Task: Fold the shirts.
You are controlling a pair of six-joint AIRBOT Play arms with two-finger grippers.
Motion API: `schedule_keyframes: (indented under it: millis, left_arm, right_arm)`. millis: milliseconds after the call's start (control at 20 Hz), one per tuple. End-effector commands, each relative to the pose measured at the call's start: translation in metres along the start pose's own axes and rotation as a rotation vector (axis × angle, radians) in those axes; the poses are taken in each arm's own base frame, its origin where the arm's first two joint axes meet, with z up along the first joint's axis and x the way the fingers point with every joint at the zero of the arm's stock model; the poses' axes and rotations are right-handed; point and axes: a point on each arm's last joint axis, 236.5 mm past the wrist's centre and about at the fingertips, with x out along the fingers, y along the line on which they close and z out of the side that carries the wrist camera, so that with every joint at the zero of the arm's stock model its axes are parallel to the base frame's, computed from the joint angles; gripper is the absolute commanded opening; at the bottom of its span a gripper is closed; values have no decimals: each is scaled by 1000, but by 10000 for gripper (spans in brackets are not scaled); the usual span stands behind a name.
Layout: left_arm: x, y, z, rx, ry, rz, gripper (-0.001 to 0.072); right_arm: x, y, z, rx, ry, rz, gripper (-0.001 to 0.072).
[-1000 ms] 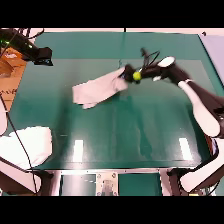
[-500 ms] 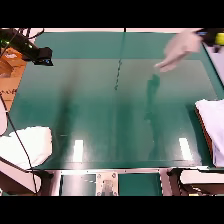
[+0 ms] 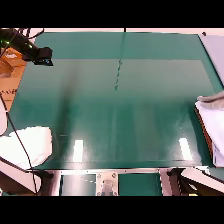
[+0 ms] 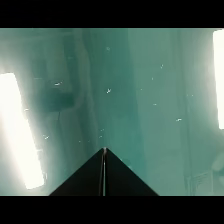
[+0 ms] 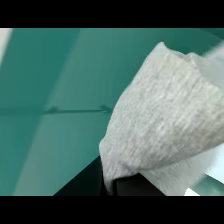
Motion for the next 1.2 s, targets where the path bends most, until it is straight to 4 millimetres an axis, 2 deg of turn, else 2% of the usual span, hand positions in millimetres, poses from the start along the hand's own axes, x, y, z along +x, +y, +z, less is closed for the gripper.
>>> schedule_keyframes:
  millis: [0, 150, 300, 500, 650, 750, 800, 850, 900, 1000, 1100, 1150]
  left_arm:
    - [0, 0, 0, 0, 2, 0, 24]
    - [0, 0, -3, 0, 13, -2, 25]
    - [3, 0, -6, -3, 26, -5, 24]
    - [25, 1, -25, -26, 94, -30, 25]
    - [27, 0, -23, -25, 87, -37, 24]
    - [26, 0, -23, -25, 85, -37, 25]
    - [26, 0, -24, -24, 88, -38, 24]
    - [26, -1, -24, -24, 90, -38, 24]
    - [26, -1, -24, -24, 90, -38, 24]
    - [26, -4, -23, -6, 85, -55, 24]
    - [22, -12, -20, 1, 69, -82, 23]
    - [16, -16, -17, 5, 49, -90, 23]
  right_arm:
    - [-27, -94, -17, 178, -51, -224, 8]
    - [-43, -141, -35, 285, -82, -278, 9]
    - [-56, -180, -49, 355, -90, -340, 9]
    - [-52, -233, -75, 388, -42, -490, 9]
    - [-45, -272, -95, 391, -5, -610, 9]
    - [-38, -288, -94, 378, -28, -640, 16]
    - [-37, -296, -91, 367, -44, -658, 185]
    - [-37, -301, -88, 358, -46, -676, 499]
    - [-38, -302, -87, 315, -29, -683, 612]
    - [-43, -296, -77, 237, -27, -677, 612]
    - [-45, -271, -58, 212, -72, -609, 608]
    - [-39, -244, -47, 192, -87, -528, 417]
